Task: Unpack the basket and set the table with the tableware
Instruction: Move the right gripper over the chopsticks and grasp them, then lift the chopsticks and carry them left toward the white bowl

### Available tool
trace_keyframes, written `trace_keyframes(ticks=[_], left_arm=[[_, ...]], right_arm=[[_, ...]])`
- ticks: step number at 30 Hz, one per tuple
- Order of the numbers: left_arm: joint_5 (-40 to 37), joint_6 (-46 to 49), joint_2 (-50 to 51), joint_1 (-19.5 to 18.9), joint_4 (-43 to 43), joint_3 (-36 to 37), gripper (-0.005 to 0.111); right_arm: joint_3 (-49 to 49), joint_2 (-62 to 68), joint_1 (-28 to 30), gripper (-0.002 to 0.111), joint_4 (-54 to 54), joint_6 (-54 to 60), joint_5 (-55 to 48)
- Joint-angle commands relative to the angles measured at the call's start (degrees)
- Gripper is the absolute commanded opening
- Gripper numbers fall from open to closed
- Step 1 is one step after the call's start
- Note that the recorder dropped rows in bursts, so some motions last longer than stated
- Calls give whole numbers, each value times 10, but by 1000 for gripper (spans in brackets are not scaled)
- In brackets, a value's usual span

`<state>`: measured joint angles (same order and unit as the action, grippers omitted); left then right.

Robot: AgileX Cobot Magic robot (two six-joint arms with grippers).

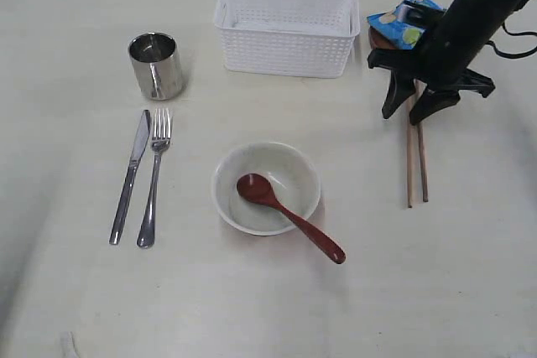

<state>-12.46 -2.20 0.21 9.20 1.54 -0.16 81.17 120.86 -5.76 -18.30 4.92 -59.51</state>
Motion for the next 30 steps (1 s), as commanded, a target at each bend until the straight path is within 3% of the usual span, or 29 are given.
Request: trace_keyframes(ticks=[1,21,23,27,30], left_arm=[[4,0,-2,1,1,2,0],[4,0,-2,1,1,2,0],[4,0,-2,1,1,2,0],[4,0,-2,1,1,2,0],[4,0,-2,1,1,2,0]], right_arm=[[1,-2,2,44,24,-10,-5],[1,45,-2,43,36,-14,30],[1,49,-9,40,46,-17,38],[1,60,-33,18,111,-44,53],[1,66,-56,13,153,-68,57]])
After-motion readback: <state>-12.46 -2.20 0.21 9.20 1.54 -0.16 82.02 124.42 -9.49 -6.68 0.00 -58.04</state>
